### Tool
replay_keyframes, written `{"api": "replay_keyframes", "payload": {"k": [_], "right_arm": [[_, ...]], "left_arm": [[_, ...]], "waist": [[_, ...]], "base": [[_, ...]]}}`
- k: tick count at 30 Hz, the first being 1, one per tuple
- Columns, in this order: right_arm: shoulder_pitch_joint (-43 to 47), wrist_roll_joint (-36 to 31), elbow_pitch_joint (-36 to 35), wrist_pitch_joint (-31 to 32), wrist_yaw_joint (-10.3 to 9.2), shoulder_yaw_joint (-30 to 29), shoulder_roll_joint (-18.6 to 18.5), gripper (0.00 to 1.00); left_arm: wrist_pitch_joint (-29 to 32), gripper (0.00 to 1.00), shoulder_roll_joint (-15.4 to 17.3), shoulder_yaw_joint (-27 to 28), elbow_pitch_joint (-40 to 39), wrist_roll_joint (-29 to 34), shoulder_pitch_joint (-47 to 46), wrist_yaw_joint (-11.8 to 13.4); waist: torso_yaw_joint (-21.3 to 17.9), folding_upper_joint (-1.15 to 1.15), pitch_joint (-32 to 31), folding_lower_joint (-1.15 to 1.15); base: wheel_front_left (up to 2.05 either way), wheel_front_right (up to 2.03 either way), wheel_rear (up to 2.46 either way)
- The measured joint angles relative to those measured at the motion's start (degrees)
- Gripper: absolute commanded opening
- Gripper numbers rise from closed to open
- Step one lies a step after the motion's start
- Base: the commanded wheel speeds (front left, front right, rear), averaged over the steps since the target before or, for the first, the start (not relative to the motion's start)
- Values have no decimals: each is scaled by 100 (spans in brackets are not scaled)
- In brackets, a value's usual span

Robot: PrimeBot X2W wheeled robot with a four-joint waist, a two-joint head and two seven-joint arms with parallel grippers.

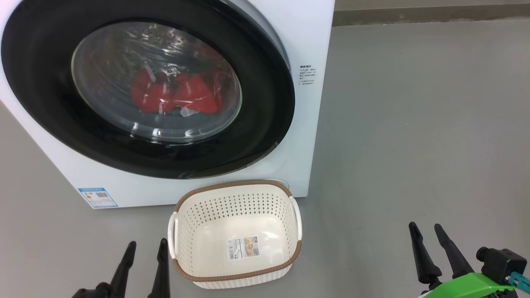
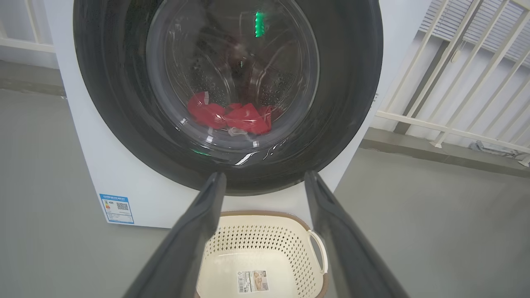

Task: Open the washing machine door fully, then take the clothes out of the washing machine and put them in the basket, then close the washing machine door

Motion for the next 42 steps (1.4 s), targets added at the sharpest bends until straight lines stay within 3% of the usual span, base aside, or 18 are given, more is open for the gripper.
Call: {"api": "replay_keyframes", "payload": {"k": [18,39,40,41,42], "right_arm": [[243,-883,27,-293,1,-168,-18,100],[347,-921,-102,-294,1,-380,57,100],[347,-920,-152,-294,1,-374,63,98],[342,-907,-234,-294,1,-376,75,56],[335,-853,-319,-294,1,-378,90,39]], "left_arm": [[-283,100,13,57,62,906,3,-2],[-289,100,15,208,283,737,95,-110],[-289,100,15,204,282,732,95,-109],[-289,100,15,202,281,730,95,-109],[-289,100,15,197,278,724,95,-109]], "waist": [[-70,0,26,0],[-101,0,6,0],[-100,0,11,0],[-99,0,20,0],[-98,0,31,0]], "base": [[0,0,0],[0,0,0],[0,0,0],[0,0,0],[0,0,0]]}}
